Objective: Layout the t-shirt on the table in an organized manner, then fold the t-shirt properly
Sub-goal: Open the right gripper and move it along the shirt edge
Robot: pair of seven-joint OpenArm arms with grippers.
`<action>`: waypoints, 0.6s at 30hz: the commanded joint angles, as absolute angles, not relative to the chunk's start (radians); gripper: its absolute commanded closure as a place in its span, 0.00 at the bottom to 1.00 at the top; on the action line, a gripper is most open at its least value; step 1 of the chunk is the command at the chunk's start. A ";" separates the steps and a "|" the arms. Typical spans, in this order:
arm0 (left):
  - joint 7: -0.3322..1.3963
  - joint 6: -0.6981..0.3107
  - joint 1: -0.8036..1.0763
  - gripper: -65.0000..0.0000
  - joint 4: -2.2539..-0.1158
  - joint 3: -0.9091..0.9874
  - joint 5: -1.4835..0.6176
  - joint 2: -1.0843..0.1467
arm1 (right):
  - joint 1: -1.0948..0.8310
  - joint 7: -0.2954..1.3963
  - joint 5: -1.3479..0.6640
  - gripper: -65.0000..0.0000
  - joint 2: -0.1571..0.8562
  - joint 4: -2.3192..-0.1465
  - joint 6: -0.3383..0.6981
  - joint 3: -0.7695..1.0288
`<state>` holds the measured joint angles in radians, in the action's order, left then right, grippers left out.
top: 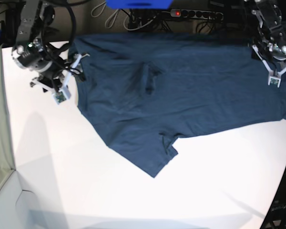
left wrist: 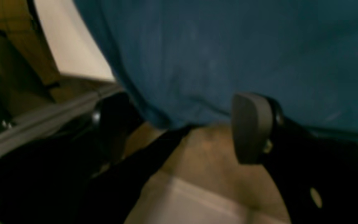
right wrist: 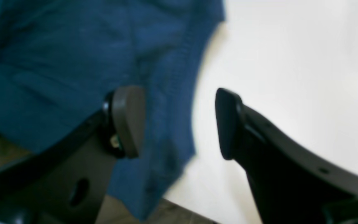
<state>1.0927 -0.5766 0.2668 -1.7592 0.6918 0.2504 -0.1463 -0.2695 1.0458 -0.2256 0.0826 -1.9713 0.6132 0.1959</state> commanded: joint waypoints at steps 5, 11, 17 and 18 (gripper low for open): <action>1.086 -0.575 0.259 0.25 -1.788 0.694 0.257 -0.134 | -0.260 1.027 -0.240 0.44 0.085 -1.959 0.615 0.142; 1.086 -0.575 0.239 0.25 -1.774 0.693 0.257 -0.134 | -0.216 1.026 -0.242 0.44 0.062 -1.957 0.615 0.107; 1.084 -0.575 0.236 0.25 -1.741 0.693 0.257 -0.136 | -0.189 1.027 -0.237 0.44 0.038 -1.959 0.615 0.053; 1.084 -0.575 0.226 0.25 -1.719 0.693 0.257 -0.136 | -0.188 1.027 -0.237 0.44 0.038 -1.959 0.615 0.036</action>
